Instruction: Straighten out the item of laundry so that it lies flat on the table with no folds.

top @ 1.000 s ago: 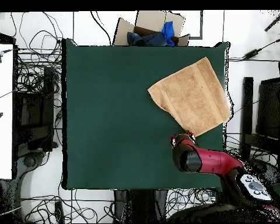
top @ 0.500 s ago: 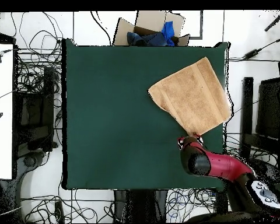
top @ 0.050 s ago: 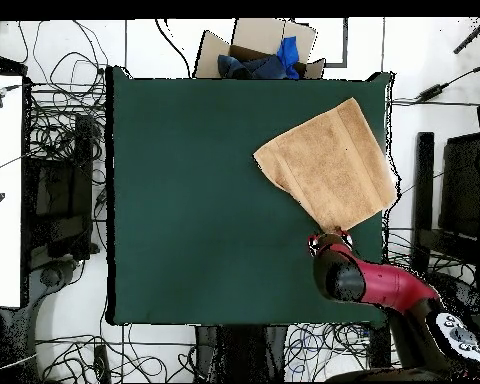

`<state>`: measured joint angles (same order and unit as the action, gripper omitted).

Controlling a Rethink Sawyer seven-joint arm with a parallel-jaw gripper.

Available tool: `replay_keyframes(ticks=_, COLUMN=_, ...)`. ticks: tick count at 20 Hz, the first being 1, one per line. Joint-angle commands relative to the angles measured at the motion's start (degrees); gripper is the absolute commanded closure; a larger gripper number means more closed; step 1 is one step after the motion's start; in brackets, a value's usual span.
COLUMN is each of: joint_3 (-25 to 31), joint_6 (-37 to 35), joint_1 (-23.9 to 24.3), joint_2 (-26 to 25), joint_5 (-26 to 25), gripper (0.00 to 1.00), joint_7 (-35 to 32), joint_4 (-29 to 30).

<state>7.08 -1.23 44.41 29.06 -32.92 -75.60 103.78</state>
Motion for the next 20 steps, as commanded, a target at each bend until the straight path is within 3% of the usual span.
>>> replay_keyframes(ticks=1, joint_3=3.47, joint_6=0.54, joint_1=-2.45, joint_2=-0.58, joint_5=-2.99, gripper=0.0, joint_7=-4.62, joint_4=-3.21)
replay_keyframes(ticks=3, joint_3=2.24, joint_6=0.46, joint_1=-3.67, joint_2=-0.57, joint_5=-2.27, gripper=0.0, joint_7=-5.48, joint_4=-3.49)
replay_keyframes(ticks=4, joint_3=1.62, joint_6=0.43, joint_1=-4.28, joint_2=-0.57, joint_5=-1.91, gripper=1.0, joint_7=-5.91, joint_4=-3.64)
replay_keyframes(ticks=20, joint_3=2.66, joint_6=-1.05, joint_1=-4.89, joint_2=0.65, joint_5=-0.48, gripper=1.0, joint_7=-6.47, joint_4=-3.36)
